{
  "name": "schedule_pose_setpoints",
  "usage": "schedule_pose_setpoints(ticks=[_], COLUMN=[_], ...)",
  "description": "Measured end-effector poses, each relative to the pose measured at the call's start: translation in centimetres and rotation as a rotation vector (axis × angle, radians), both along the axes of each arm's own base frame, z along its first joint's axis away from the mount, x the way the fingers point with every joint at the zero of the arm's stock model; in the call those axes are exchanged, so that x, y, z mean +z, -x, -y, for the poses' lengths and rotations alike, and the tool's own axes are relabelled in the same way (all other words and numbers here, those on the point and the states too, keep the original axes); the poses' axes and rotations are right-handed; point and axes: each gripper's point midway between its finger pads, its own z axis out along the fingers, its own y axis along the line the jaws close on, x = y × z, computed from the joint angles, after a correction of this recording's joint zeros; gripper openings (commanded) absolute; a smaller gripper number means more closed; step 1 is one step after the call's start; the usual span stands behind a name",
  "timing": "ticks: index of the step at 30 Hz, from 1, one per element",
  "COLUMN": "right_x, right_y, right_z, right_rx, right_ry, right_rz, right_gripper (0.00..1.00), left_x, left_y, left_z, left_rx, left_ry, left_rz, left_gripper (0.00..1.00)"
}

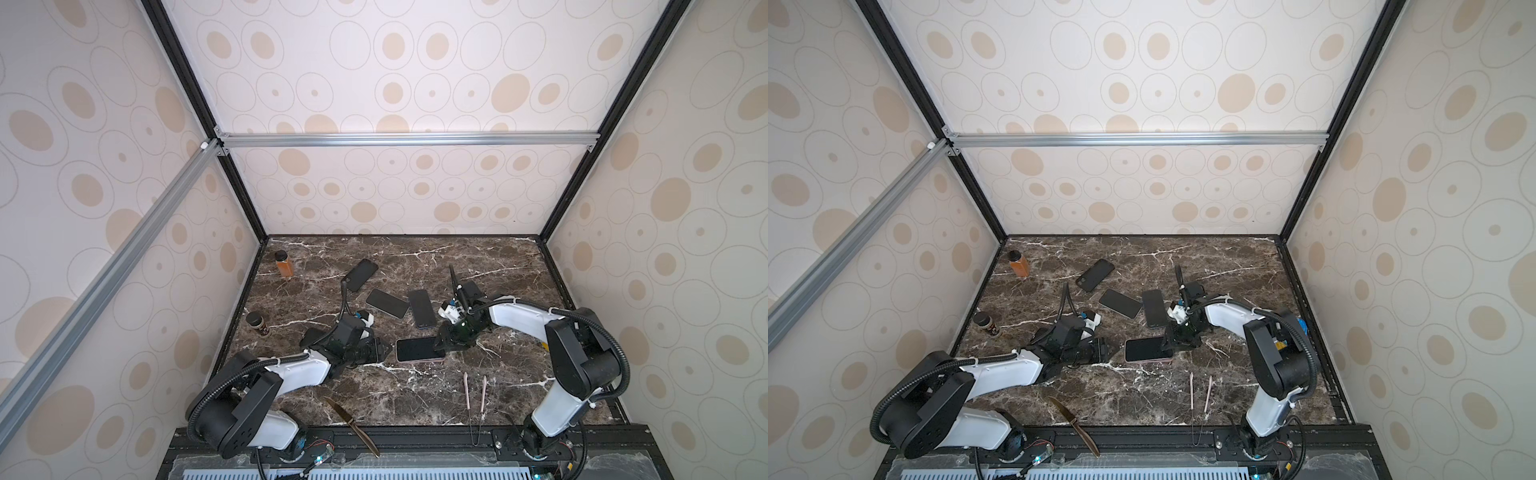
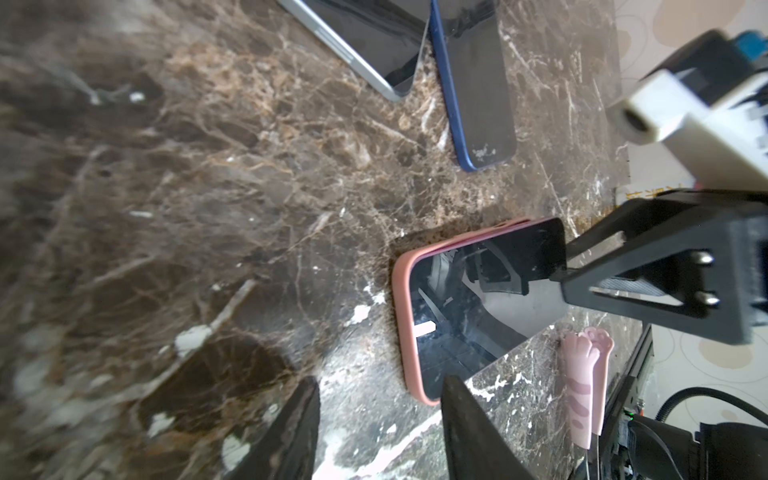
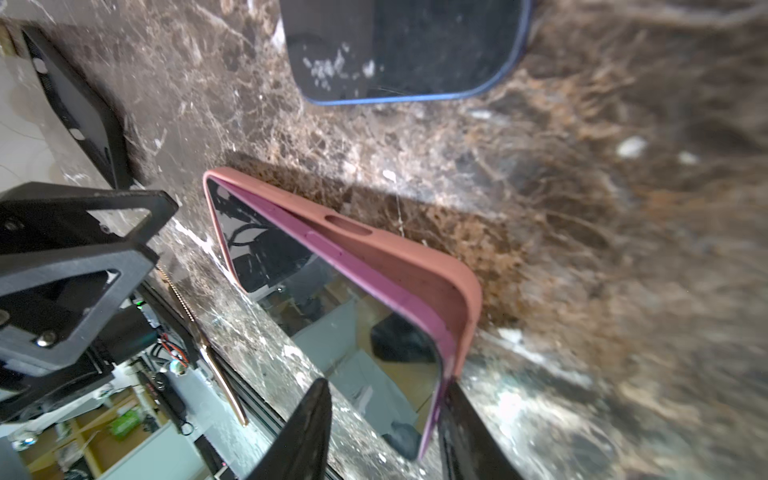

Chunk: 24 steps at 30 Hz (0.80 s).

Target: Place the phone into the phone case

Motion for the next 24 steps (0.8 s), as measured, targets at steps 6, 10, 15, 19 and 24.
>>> schedule_pose_setpoints(ticks=[6,10,15,19,24], right_x=[1.0,0.9,0.4,-0.4,-1.1], right_y=[-0.2,0.0,0.5,1.2,1.5], right_z=[0.3,0.8,1.5,1.8,1.9], right_rx=[0.026,0.033,0.026,0.023,0.010], right_ry=[0.059,0.107,0.140,0.150,0.145], right_rz=[0.044,0.058,0.059,0.039,0.030], right_gripper=[0.42,0.28,0.28,0.28,0.28], left_x=[-0.1,0.3,0.3,0.2,-0.4], left_y=[0.1,0.0,0.5,0.6,0.7], left_z=[-0.1,0.1,0.8,1.8,2.3], left_rx=[-0.011,-0.020,-0.052,-0.082,-0.098], left_ry=[-0.019,-0.013,-0.001,0.017,0.024], left_rz=[-0.004,0.002,-0.009,-0.022,-0.043], left_gripper=[0.53,0.53,0.52,0.50,0.48])
